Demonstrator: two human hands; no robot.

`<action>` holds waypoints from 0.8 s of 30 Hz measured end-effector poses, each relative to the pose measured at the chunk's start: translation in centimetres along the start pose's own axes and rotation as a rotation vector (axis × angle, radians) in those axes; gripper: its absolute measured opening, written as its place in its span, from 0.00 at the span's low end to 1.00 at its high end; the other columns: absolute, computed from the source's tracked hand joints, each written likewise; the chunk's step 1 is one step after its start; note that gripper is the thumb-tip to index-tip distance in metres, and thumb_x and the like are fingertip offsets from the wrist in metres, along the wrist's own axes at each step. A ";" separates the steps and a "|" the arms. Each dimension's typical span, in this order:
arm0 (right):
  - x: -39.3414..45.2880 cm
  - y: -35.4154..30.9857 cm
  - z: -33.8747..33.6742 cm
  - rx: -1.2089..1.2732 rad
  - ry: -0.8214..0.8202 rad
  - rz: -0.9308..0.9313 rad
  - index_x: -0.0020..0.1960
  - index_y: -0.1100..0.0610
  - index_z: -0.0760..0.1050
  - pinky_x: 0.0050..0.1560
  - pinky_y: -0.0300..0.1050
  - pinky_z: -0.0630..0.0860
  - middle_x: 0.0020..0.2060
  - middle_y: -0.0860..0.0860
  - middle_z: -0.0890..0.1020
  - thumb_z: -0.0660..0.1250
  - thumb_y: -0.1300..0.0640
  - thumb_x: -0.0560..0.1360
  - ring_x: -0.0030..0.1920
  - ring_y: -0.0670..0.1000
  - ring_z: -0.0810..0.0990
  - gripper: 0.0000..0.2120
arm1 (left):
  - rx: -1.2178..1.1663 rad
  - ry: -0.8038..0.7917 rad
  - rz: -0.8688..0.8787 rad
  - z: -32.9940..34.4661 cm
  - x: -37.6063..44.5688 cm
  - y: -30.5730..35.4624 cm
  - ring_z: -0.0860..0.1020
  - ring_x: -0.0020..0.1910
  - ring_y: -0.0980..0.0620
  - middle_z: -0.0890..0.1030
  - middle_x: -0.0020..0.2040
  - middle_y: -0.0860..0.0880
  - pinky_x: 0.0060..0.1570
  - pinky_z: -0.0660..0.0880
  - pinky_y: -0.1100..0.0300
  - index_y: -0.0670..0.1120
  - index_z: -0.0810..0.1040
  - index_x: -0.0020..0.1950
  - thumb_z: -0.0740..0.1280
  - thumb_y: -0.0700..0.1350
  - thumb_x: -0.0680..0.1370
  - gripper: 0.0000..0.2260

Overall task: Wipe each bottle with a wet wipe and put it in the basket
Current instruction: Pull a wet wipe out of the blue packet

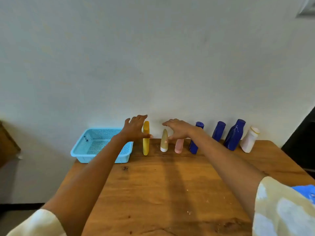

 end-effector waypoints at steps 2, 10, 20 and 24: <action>1.1 0.1 0.7 -0.037 -0.003 -0.010 0.75 0.54 0.57 0.66 0.50 0.64 0.72 0.53 0.65 0.70 0.42 0.71 0.70 0.55 0.64 0.39 | 0.002 -0.027 0.025 0.5 0.8 -0.4 0.61 0.73 0.46 0.61 0.75 0.47 0.71 0.53 0.48 0.48 0.56 0.76 0.68 0.60 0.72 0.38; 2.7 0.9 1.3 -0.041 0.057 -0.016 0.67 0.55 0.70 0.53 0.43 0.70 0.60 0.52 0.76 0.70 0.42 0.70 0.58 0.51 0.74 0.30 | -0.267 0.108 0.134 1.4 1.3 -2.0 0.73 0.62 0.50 0.75 0.65 0.48 0.59 0.68 0.60 0.48 0.67 0.70 0.74 0.54 0.69 0.33; -1.9 -1.1 -1.2 0.135 0.237 -0.076 0.65 0.57 0.73 0.53 0.39 0.70 0.57 0.51 0.78 0.72 0.47 0.70 0.57 0.50 0.75 0.27 | -0.438 0.283 0.215 -0.5 -2.0 0.5 0.76 0.48 0.53 0.75 0.61 0.45 0.50 0.71 0.62 0.47 0.65 0.71 0.74 0.51 0.69 0.33; -6.3 -3.1 -1.2 0.154 0.249 -0.094 0.64 0.57 0.74 0.50 0.36 0.70 0.58 0.51 0.78 0.71 0.46 0.71 0.58 0.49 0.75 0.26 | -0.421 0.303 0.247 -2.0 -6.2 2.3 0.75 0.49 0.53 0.75 0.61 0.44 0.49 0.71 0.63 0.48 0.65 0.71 0.73 0.50 0.70 0.33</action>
Point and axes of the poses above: each hand's wrist, its own x-axis towards the middle knuckle, its own z-axis out of the palm, y = z × x, the point moved 5 cm from there along x, towards the middle knuckle
